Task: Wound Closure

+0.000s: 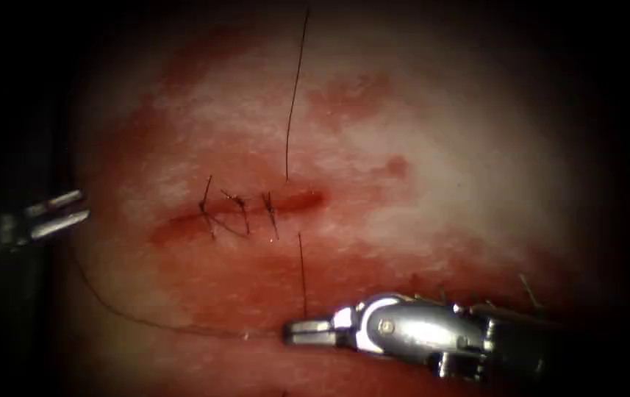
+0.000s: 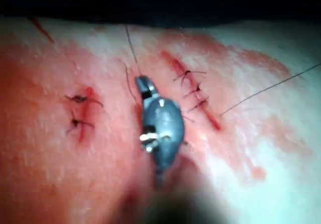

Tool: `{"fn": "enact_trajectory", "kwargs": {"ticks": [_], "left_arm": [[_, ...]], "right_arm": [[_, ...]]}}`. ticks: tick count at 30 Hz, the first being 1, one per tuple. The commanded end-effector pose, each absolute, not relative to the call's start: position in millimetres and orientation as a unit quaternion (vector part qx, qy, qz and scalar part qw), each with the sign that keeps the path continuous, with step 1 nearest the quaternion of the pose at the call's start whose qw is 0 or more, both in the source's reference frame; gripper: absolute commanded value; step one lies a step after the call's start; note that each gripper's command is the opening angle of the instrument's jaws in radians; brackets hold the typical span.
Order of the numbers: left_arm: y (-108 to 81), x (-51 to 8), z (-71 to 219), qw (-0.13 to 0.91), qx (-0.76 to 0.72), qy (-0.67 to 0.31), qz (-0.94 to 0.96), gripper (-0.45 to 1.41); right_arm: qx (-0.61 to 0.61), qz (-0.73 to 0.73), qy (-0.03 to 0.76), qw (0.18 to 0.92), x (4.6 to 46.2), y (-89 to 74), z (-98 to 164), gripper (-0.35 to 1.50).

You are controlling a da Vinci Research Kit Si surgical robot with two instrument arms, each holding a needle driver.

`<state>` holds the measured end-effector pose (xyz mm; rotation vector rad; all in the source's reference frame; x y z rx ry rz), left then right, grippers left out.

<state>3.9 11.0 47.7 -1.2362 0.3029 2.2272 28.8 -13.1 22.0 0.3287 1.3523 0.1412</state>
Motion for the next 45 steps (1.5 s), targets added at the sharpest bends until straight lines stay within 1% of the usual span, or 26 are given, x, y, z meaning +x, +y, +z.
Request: {"fn": "enact_trajectory", "kwargs": {"ticks": [1,4,5,8,9,11,15,26,33,35,36,38,39,45], "left_arm": [[11.4,3.4,48.1,0.284,-0.463,0.114,0.832,-0.45],[11.5,3.4,48.2,0.284,-0.462,0.114,0.832,-0.45],[11.5,3.4,48.2,0.284,-0.462,0.114,0.832,-0.45],[11.4,3.5,48.1,0.284,-0.462,0.114,0.832,-0.45],[11.4,3.5,48.1,0.284,-0.462,0.114,0.832,-0.45],[11.4,3.6,48.1,0.284,-0.461,0.115,0.833,-0.45],[11.4,3.7,48.1,0.285,-0.46,0.115,0.833,-0.45],[11.6,3.2,49.5,0.29,-0.46,0.116,0.831,-0.45],[11.6,3.1,49.6,0.29,-0.459,0.116,0.831,-0.45],[11.6,3.1,49.6,0.291,-0.459,0.116,0.831,-0.45],[11.6,3.1,49.6,0.291,-0.459,0.116,0.831,-0.45],[11.6,3.1,49.6,0.29,-0.459,0.116,0.831,-0.45],[11.6,3.1,49.6,0.291,-0.459,0.116,0.831,-0.45],[11.6,3.1,49.6,0.291,-0.459,0.116,0.831,-0.45]], "right_arm": [[0.154,0.062,0.625,0.763,29.8,-13.8,21.2,-0.35],[0.152,0.067,0.633,0.756,30.0,-13.8,20.2,-0.35],[0.149,0.073,0.641,0.749,29.8,-13.3,20.1,-0.25],[0.109,0.107,0.647,0.747,29.0,-11.0,21.2,1.11],[0.094,0.113,0.651,0.745,28.6,-10.1,21.9,1.23],[0.069,0.124,0.642,0.753,27.7,-8.3,24.0,1.34],[0.04,0.137,0.624,0.769,26.8,-6.4,29.2,1.43],[0.024,0.137,0.606,0.783,28.0,-6.4,33.6,1.38],[0.033,0.125,0.605,0.786,30.2,-7.2,34.2,1.33],[0.042,0.118,0.608,0.784,30.6,-7.2,34.3,1.16],[0.056,0.106,0.611,0.782,30.8,-7.1,34.3,0.71],[0.072,0.088,0.61,0.784,31.3,-7.3,34.3,-0.32],[0.078,0.082,0.609,0.785,31.5,-7.5,34.2,-0.35],[0.096,0.066,0.609,0.785,31.7,-9.1,32.5,-0.35]]}}
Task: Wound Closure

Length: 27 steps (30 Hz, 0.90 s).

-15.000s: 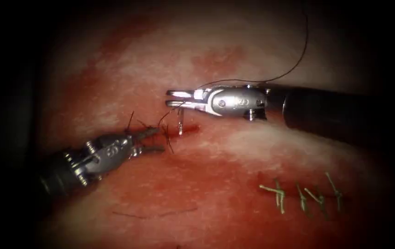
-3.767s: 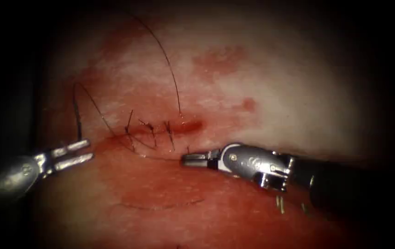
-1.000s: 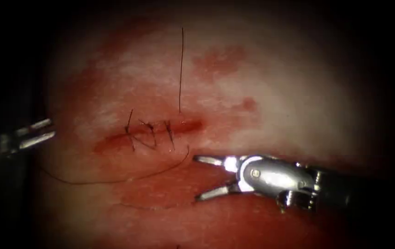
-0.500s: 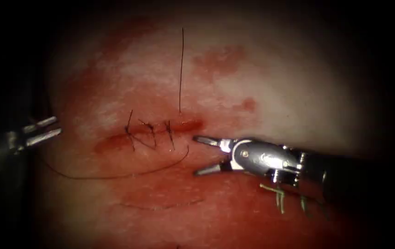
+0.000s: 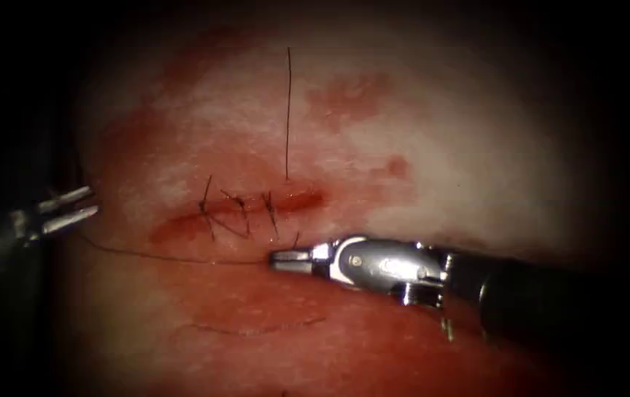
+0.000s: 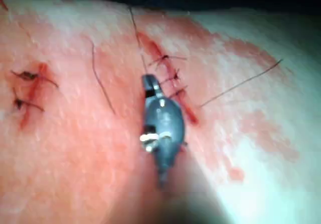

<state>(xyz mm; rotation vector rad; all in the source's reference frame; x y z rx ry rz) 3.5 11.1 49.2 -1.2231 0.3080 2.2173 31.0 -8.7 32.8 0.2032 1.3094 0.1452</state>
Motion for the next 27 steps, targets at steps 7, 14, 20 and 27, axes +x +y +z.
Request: {"fn": "enact_trajectory", "kwargs": {"ticks": [7,14,20,27], "left_arm": [[11.5,3.1,49.4,0.293,-0.459,0.115,0.831,-0.45],[11.5,3.3,49.3,0.293,-0.459,0.115,0.831,-0.45],[11.5,3.3,49.4,0.293,-0.459,0.115,0.831,-0.45],[11.6,3.3,49.5,0.296,-0.459,0.114,0.83,-0.45]], "right_arm": [[0.115,0.067,0.612,0.779,31.7,-10.5,29.1,-0.35],[0.087,0.141,0.623,0.765,29.9,-6.9,29.7,1.06],[0.102,0.192,0.613,0.76,26.8,-1.8,31.9,1.04],[0.124,0.249,0.593,0.756,26.9,3.5,36.6,1.03]]}}
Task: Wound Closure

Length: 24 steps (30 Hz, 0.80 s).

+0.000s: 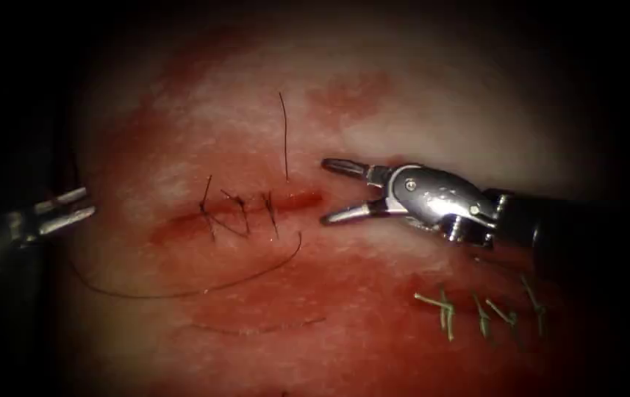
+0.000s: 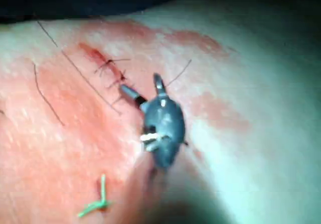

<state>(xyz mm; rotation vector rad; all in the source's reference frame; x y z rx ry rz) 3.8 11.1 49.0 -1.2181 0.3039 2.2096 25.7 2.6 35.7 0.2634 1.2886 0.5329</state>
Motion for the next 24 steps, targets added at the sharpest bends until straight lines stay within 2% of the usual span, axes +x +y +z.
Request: {"fn": "enact_trajectory", "kwargs": {"ticks": [1,5,7,8,9,22,23,24], "left_arm": [[11.6,3.3,49.5,0.296,-0.458,0.114,0.83,-0.45],[11.6,3.3,49.6,0.296,-0.458,0.115,0.83,-0.45],[11.6,3.3,49.6,0.296,-0.458,0.115,0.83,-0.45],[11.6,3.3,49.6,0.296,-0.458,0.115,0.83,-0.45],[11.6,3.3,49.6,0.296,-0.458,0.115,0.83,-0.45],[11.6,3.3,49.7,0.296,-0.457,0.115,0.83,-0.45],[11.6,3.3,49.7,0.296,-0.457,0.115,0.83,-0.45],[11.6,3.3,49.7,0.296,-0.457,0.115,0.831,-0.45]], "right_arm": [[0.128,0.257,0.591,0.754,27.2,3.9,37.1,1.03],[0.187,0.335,0.569,0.727,28.3,4.6,38.8,0.99],[0.252,0.428,0.512,0.701,29.3,4.7,39.8,0.73],[0.252,0.428,0.512,0.701,29.3,4.7,39.8,0.73],[0.257,0.452,0.496,0.695,29.9,4.9,40.1,0.61],[0.256,0.478,0.495,0.679,32.3,6.2,43.7,0.64],[0.255,0.477,0.496,0.679,32.9,6.2,44.2,0.56],[0.263,0.472,0.499,0.677,33.3,6.1,44.8,0.15]]}}
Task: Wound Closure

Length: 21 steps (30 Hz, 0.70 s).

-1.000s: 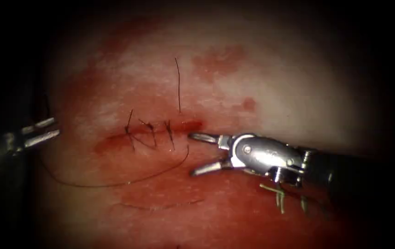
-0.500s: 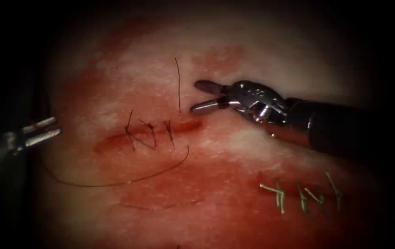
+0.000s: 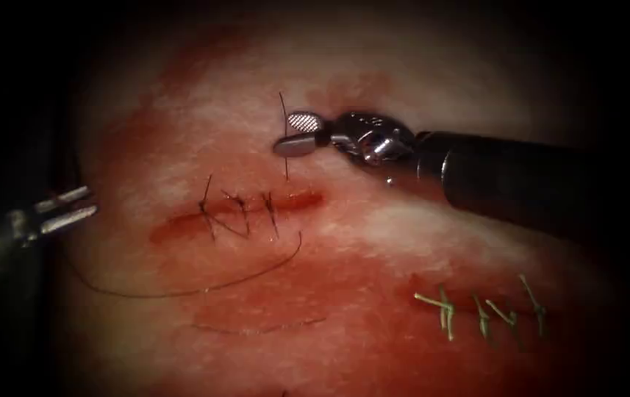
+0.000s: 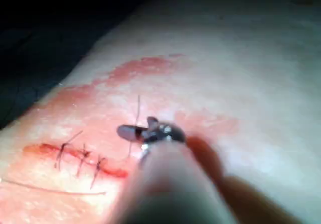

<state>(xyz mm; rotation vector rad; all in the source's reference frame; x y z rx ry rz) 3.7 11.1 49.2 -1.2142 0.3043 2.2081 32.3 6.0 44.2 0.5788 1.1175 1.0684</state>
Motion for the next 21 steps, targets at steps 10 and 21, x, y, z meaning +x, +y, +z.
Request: {"fn": "enact_trajectory", "kwargs": {"ticks": [10,21], "left_arm": [[11.7,3.5,49.8,0.3,-0.456,0.115,0.83,-0.45],[11.6,3.4,50.3,0.302,-0.456,0.115,0.829,-0.45]], "right_arm": [[0.25,0.435,0.525,0.687,31.6,4.9,44.3,-0.35],[0.227,0.418,0.557,0.68,31.8,5.7,39.7,-0.35]]}}
